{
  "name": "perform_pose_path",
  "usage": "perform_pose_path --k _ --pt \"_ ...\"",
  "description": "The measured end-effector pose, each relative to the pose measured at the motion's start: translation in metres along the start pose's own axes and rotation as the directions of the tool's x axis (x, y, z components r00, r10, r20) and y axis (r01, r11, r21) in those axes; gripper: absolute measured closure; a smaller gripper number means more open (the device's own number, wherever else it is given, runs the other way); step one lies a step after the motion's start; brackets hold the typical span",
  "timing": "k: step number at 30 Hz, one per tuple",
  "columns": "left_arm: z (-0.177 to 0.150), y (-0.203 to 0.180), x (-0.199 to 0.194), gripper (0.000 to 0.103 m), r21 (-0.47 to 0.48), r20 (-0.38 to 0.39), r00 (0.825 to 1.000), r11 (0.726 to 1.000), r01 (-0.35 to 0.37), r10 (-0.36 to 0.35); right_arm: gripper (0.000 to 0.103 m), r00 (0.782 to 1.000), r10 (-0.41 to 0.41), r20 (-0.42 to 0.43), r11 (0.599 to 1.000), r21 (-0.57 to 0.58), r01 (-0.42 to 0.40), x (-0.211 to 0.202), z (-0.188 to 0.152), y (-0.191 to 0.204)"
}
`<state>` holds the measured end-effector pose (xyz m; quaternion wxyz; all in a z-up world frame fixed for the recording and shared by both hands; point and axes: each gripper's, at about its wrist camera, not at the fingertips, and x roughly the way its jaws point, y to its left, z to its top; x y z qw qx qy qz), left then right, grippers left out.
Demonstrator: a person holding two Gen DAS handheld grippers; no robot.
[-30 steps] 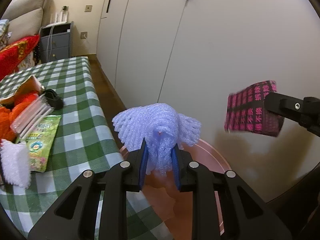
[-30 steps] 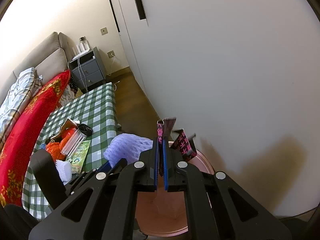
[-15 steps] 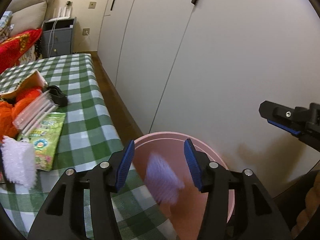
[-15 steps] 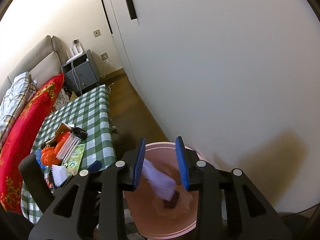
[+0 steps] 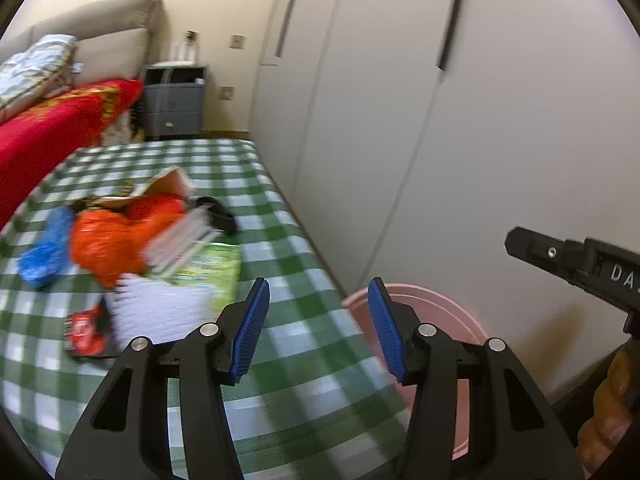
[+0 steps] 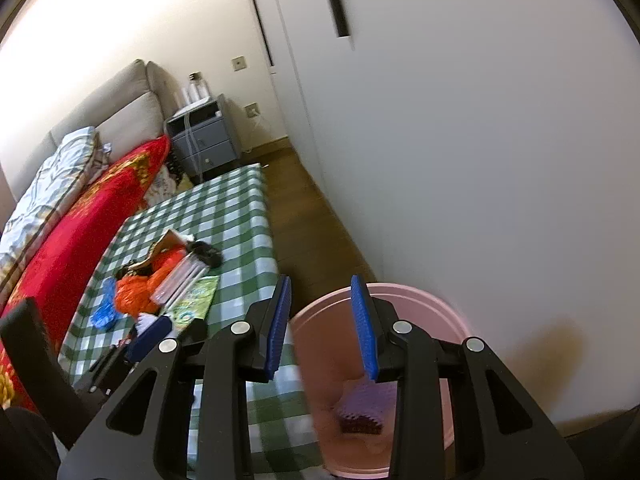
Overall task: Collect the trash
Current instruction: 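Grasp the red snack wrapper with the left tool while the right tool grasps the white foam net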
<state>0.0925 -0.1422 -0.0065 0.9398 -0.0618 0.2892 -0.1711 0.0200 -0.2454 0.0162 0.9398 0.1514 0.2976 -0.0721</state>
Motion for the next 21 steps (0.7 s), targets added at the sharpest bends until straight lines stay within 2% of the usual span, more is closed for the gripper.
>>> perform_pose_path --k 6,12,17,21 --pt "-0.003 0.042 -0.018 0.052 -0.061 0.017 0.993 0.991 -0.119 0.12 0.074 0.996 0.089 -0.008 0.995 -0.035 -0.089 0.009 -0.009 0.029" --pt "-0.008 0.095 -0.035 0.052 -0.171 0.002 0.966 0.952 -0.255 0.259 0.074 0.98 0.196 -0.039 0.977 -0.075 -0.199 0.031 -0.022 0.066" --pt "-0.014 0.126 -0.036 0.052 -0.252 -0.033 0.945 0.912 -0.322 0.325 0.074 0.955 0.283 -0.087 0.951 -0.103 -0.291 0.051 -0.034 0.095" --pt "-0.023 0.142 -0.032 0.052 -0.284 -0.059 0.94 0.897 -0.337 0.335 0.074 0.938 0.323 -0.127 0.937 -0.098 -0.336 0.068 -0.04 0.11"
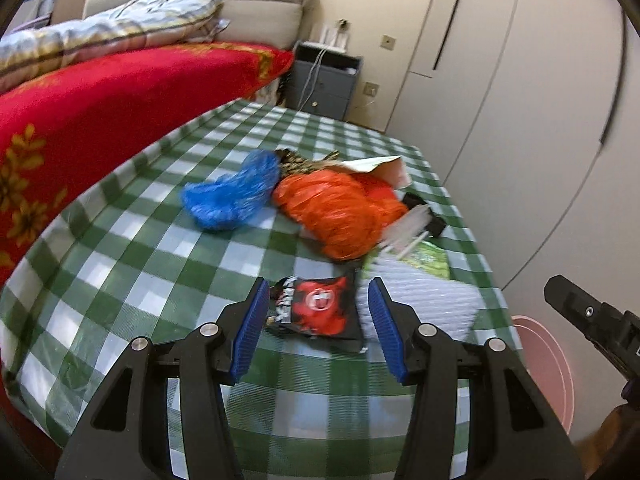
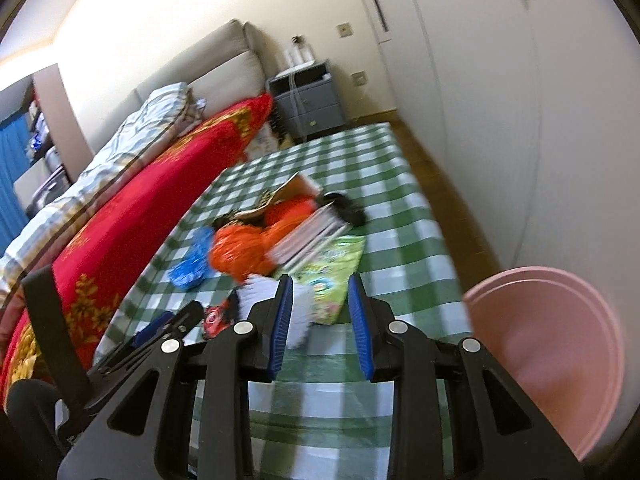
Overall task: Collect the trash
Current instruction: 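Grasp the red snack wrapper with the left tool while the right tool grasps the white foam net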
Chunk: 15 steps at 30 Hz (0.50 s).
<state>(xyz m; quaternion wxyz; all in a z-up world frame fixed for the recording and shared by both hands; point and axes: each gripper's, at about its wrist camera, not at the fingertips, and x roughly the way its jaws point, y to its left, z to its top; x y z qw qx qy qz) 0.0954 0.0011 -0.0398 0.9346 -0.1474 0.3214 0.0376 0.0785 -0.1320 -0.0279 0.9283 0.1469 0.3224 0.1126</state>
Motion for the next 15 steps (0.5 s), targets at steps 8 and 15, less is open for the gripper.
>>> perform_pose_path --k 8,15 --pt "0.0 0.01 0.021 0.046 -0.038 -0.051 0.999 0.999 -0.002 0.0 0.072 0.996 0.06 -0.068 0.997 0.046 -0.057 0.035 -0.005 0.003" --pt "-0.002 0.011 0.037 0.045 -0.039 -0.098 0.995 0.999 0.012 -0.016 0.072 0.989 0.082 -0.123 0.996 0.048 -0.077 0.056 -0.009 0.007"
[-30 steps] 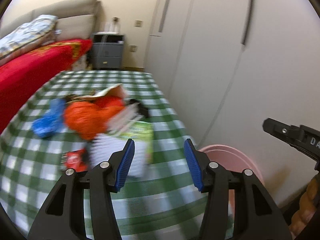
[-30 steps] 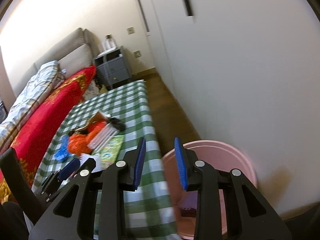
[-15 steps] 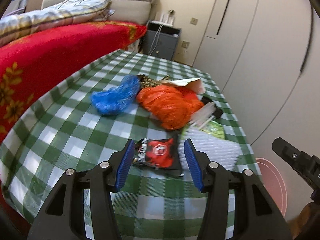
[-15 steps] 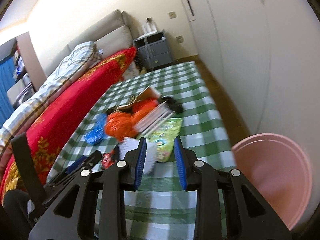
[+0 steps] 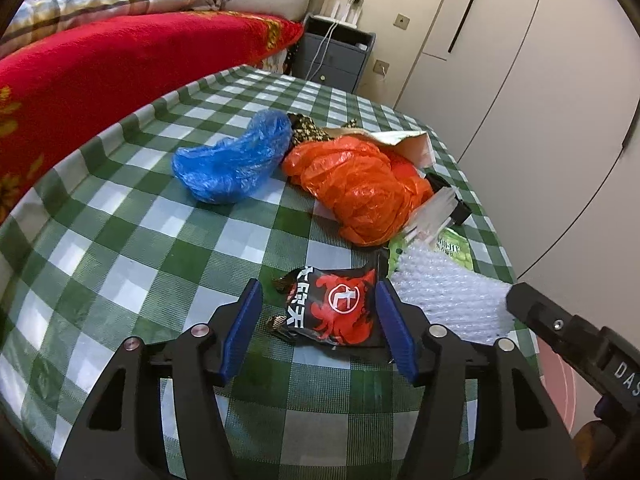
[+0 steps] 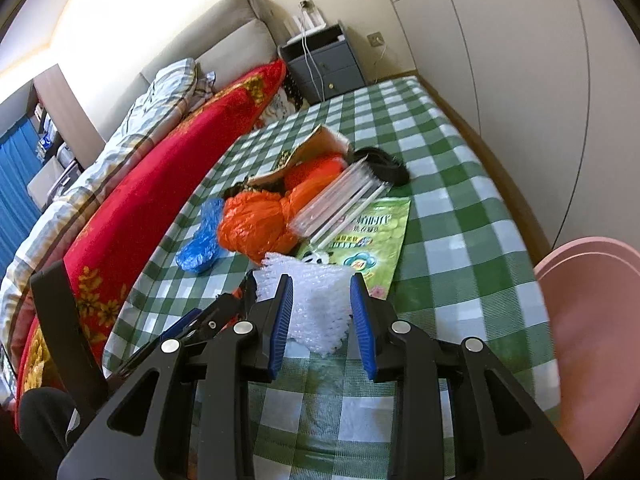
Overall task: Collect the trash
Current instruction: 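Grasp the red snack wrapper with the left tool while the right tool grasps the white foam net, then carry the red wrapper and white foam net to the pink bucket and release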
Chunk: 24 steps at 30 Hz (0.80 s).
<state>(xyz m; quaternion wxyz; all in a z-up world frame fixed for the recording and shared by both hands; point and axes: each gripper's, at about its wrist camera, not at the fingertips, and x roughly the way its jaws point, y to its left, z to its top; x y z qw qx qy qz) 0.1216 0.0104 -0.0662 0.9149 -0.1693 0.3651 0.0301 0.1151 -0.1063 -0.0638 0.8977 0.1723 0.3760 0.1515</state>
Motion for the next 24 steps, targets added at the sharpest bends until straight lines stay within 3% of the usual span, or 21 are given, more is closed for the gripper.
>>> perform_pose_path --k 6,8,13,24 --pt "0.0 0.0 0.008 0.045 -0.008 -0.034 0.999 1.0 -0.001 0.001 0.074 1.0 0.004 -0.03 1.0 -0.009 -0.004 0.008 -0.002 0.001" --pt "0.0 -0.002 0.009 0.045 0.001 -0.036 0.999 1.0 -0.007 0.007 0.084 0.999 0.007 -0.036 1.0 -0.012 -0.007 0.009 -0.003 0.001" --pt "0.001 -0.002 0.007 0.057 0.005 -0.038 0.999 1.0 0.006 -0.006 0.095 0.999 0.01 -0.04 0.999 -0.042 -0.012 0.007 -0.004 0.006" --pt "0.0 0.0 -0.013 0.058 0.031 0.015 1.0 0.999 -0.017 0.017 0.097 1.0 0.011 0.012 0.996 -0.087 -0.01 -0.016 -0.004 0.019"
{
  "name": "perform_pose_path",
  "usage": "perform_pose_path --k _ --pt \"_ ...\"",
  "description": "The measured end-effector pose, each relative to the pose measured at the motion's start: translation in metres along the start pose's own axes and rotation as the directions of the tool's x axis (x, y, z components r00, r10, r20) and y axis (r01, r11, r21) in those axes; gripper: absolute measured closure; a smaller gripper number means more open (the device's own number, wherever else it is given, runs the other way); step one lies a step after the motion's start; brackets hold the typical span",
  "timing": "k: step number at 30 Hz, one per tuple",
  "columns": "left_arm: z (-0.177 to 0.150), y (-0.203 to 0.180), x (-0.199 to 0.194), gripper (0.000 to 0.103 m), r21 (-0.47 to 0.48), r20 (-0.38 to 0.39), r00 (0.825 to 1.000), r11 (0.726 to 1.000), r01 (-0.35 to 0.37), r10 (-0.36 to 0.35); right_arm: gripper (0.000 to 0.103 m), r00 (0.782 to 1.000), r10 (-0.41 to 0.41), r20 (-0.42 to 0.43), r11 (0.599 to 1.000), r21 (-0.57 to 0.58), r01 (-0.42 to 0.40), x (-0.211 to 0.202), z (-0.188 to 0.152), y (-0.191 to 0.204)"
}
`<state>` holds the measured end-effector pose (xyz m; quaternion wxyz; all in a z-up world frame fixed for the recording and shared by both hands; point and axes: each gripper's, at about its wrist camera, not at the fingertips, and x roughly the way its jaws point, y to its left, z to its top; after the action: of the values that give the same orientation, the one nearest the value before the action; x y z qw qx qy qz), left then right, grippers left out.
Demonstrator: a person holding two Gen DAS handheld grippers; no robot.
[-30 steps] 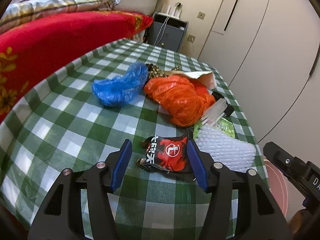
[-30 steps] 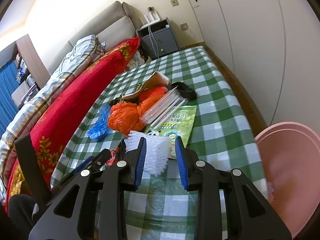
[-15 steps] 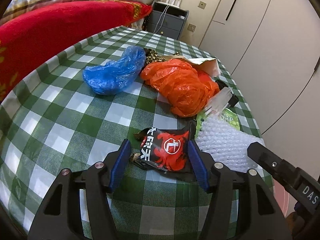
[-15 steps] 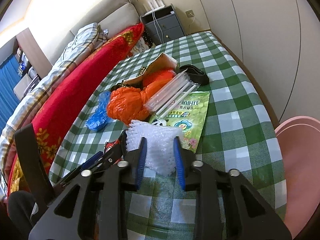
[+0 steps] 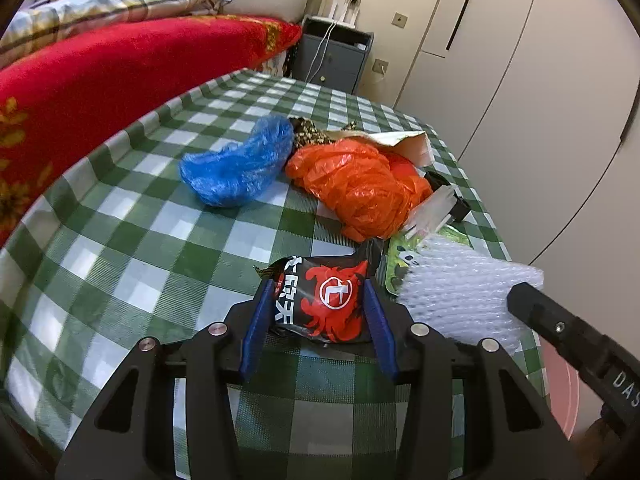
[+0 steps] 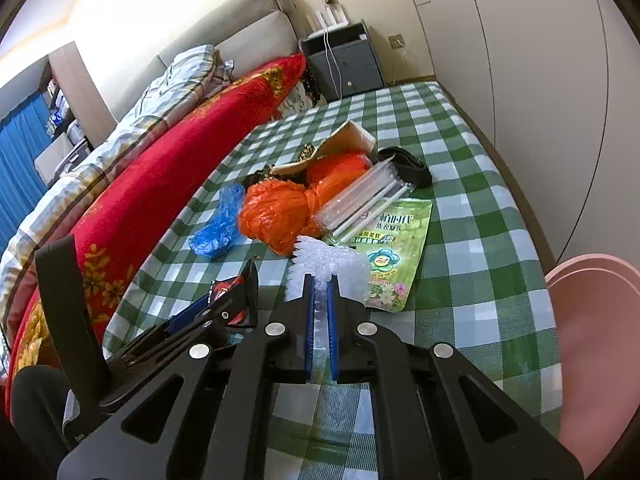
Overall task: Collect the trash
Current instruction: 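Carry the red wrapper and white foam net to the pink bucket and release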
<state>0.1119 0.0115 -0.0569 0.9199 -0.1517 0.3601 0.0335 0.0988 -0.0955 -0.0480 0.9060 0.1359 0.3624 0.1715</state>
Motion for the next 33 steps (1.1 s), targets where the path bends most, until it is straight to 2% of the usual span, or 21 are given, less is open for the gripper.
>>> perform_pose_path --k 6,20,33 --pt "-0.002 -0.002 -0.014 0.058 0.029 0.028 0.999 0.999 -0.018 0.017 0.097 0.999 -0.014 0.031 1.0 -0.019 0.014 -0.017 -0.002 0.005" --pt "-0.008 -0.015 -0.045 0.058 0.101 0.071 0.997 0.995 -0.015 0.008 0.097 0.993 -0.046 0.111 0.999 -0.01 0.048 -0.065 -0.005 0.005" --pt "-0.009 -0.023 -0.058 0.058 0.136 0.099 0.995 0.991 -0.009 -0.005 0.097 0.983 -0.099 0.155 0.994 -0.027 0.105 -0.089 -0.003 0.008"
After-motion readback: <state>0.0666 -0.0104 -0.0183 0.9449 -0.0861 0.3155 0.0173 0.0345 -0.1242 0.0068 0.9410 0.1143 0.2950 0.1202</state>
